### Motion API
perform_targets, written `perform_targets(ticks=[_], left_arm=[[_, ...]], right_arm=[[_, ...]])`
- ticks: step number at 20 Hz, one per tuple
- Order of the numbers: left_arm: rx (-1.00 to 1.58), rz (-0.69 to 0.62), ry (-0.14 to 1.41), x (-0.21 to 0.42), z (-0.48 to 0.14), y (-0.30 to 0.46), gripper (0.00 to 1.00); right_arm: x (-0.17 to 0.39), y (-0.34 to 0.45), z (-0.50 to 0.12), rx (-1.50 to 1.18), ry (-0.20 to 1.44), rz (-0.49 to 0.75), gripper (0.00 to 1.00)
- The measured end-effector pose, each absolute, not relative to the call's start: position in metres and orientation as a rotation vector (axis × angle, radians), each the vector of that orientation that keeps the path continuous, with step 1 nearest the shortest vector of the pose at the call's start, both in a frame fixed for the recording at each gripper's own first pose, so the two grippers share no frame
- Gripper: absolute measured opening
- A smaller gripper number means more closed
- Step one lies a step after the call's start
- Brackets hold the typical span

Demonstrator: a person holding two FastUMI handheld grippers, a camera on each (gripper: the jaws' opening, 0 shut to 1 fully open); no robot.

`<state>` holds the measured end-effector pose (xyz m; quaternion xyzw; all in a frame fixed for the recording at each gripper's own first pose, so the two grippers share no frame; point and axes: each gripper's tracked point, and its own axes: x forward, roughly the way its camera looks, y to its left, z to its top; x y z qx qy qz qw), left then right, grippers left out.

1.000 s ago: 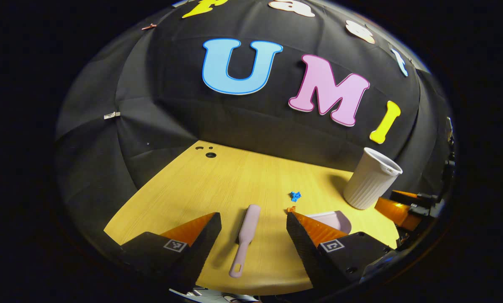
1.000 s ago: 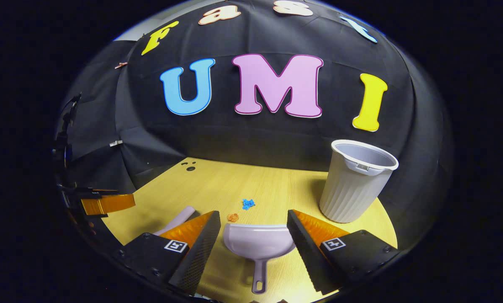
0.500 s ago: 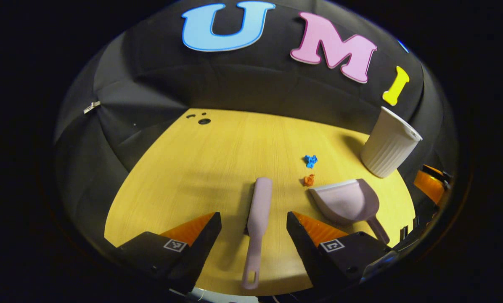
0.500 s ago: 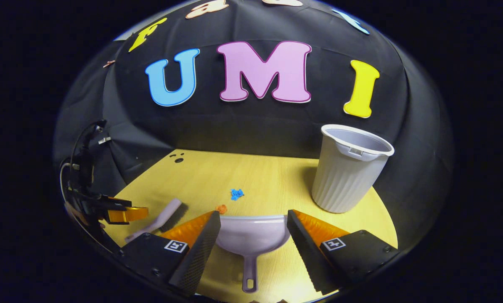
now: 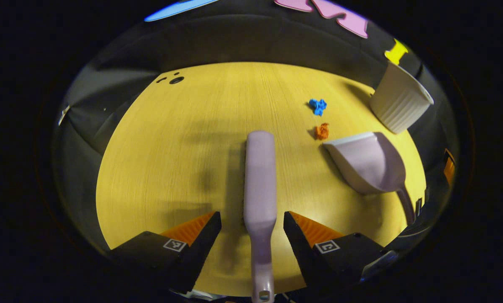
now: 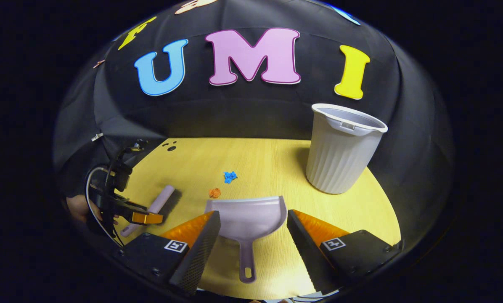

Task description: Pick up the small broom and dustpan from the desktop, sweep the trash into the dustpan with the broom, and then empty the trash into the garbage bin.

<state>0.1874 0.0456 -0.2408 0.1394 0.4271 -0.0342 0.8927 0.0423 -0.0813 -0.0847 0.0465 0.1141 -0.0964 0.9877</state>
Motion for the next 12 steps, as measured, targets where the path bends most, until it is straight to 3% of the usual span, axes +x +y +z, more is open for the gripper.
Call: perform_targets(ticks=[4, 8, 10, 12], left_arm=[[0.329, -0.065, 0.895, 0.194, -0.254, 0.044, 0.91], [0.328, -0.072, 0.892, 0.194, -0.263, 0.041, 0.79], [0.329, -0.075, 0.879, 0.195, -0.26, 0.041, 0.7], [0.328, -0.082, 0.861, 0.193, -0.258, 0.041, 0.52]], right_arm=[[0.038, -0.083, -0.089, 0.097, 0.246, -0.206, 0.99], [0.039, -0.078, -0.103, 0.088, 0.304, -0.195, 0.99], [0.041, -0.073, -0.111, 0.098, 0.338, -0.179, 0.99], [0.043, -0.072, -0.115, 0.105, 0.358, -0.178, 0.99]])
